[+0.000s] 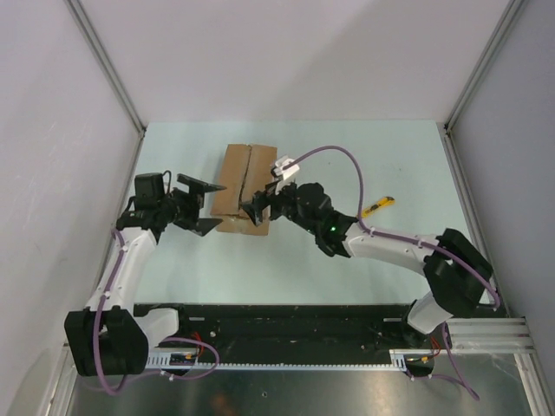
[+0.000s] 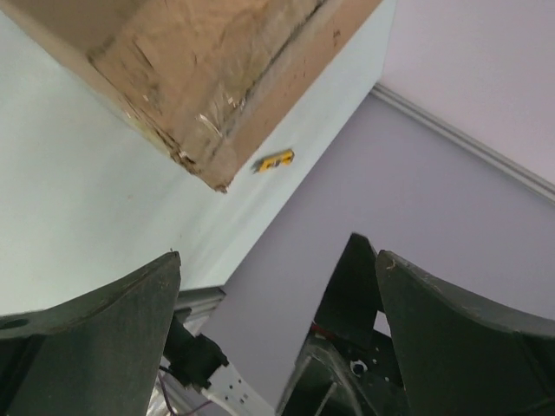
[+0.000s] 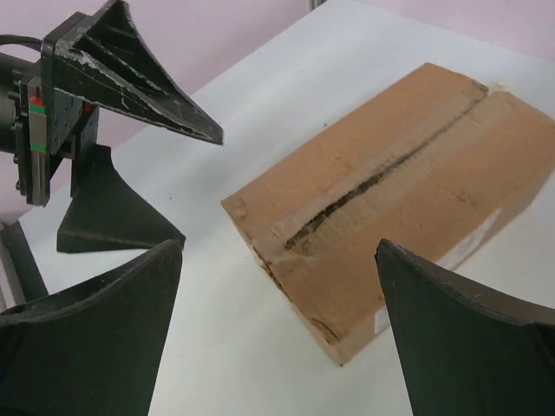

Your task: Unpack the express box

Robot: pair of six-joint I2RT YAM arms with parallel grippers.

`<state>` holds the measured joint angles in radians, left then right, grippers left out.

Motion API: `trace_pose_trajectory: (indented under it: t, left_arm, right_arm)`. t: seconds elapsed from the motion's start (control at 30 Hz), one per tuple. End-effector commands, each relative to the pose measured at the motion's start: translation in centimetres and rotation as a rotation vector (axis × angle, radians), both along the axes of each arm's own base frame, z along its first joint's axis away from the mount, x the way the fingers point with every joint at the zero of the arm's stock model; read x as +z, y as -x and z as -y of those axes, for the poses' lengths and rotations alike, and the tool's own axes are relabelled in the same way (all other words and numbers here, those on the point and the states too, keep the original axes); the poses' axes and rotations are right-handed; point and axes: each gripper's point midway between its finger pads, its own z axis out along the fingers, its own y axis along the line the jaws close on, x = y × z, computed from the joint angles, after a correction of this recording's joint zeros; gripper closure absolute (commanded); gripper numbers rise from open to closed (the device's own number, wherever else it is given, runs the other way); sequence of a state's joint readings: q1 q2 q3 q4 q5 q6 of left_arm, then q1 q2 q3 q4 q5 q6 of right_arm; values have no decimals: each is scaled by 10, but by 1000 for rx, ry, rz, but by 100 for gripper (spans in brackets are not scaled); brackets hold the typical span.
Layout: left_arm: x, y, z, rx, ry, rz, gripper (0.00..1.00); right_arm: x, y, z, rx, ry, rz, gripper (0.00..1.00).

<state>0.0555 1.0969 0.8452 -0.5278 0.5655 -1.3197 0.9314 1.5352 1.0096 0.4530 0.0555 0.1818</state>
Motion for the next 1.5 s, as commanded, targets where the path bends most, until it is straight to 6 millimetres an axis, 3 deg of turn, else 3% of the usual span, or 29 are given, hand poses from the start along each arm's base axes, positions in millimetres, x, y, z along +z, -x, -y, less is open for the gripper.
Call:
trace_pose_trajectory:
  t: [0.0, 0.17, 0.33, 0.37, 0.4, 0.43, 0.47, 0.53, 0.6, 0.67, 0.7, 0.77, 0.83, 0.9, 0.97, 1.0, 1.07, 1.1, 1.47]
  left_arm:
    - [28, -1, 16, -29, 66, 30, 2]
    - [26, -15, -5, 8, -108, 119, 2]
    - [25, -41, -43, 12, -433, 242, 3]
    - [21, -47, -47, -3, -475, 242, 4]
    - [18, -51, -51, -51, -542, 267, 5]
    - [21, -56, -51, -80, -563, 288, 7]
    - [12, -62, -49, -120, -580, 274, 7]
    - [12, -71, -46, -216, -626, 325, 9]
    - [0, -77, -40, -296, -621, 323, 12]
    - [-5, -85, -44, -288, -649, 307, 12]
    - [-14, -91, -46, -312, -669, 299, 13]
    - [-18, -98, -47, -334, -685, 301, 13]
    - [-30, -104, -42, -389, -668, 298, 13]
    - [-40, -104, -34, -441, -625, 291, 14]
    - [-59, -102, -29, -474, -589, 250, 16]
    - [-62, -100, -26, -488, -567, 247, 18]
    - [-75, -97, -25, -508, -555, 221, 20]
    - [-80, -95, -26, -511, -557, 209, 22]
    - [-109, -86, -33, -515, -568, 124, 27]
  right_arm:
    - [56, -5, -28, -19, -114, 194, 2]
    - [54, -21, -27, -104, -117, 172, 3]
    - [22, -38, -21, -167, -19, 97, 3]
    - [5, -40, -22, -175, 29, 64, 4]
    - [0, -42, -21, -193, 45, 51, 3]
    - [3, -46, -24, -203, 45, 43, 4]
    - [-16, -49, -25, -216, 95, -2, 3]
    - [-26, -56, -26, -241, 134, -33, 4]
    - [-37, -68, -24, -317, 188, -94, 4]
    - [-37, -80, -17, -379, 215, -153, 5]
    - [-50, -85, -16, -401, 224, -205, 6]
    - [-48, -92, -16, -411, 234, -246, 8]
    - [-63, -97, -20, -413, 274, -268, 9]
    - [-58, -103, -25, -421, 289, -263, 9]
    - [-83, -107, -24, -445, 365, -296, 8]
    - [-75, -114, -27, -464, 356, -289, 9]
    - [-98, -117, -22, -491, 414, -326, 9]
    - [-99, -120, -21, -503, 418, -330, 9]
    - [-127, -132, 0, -622, 501, -367, 11]
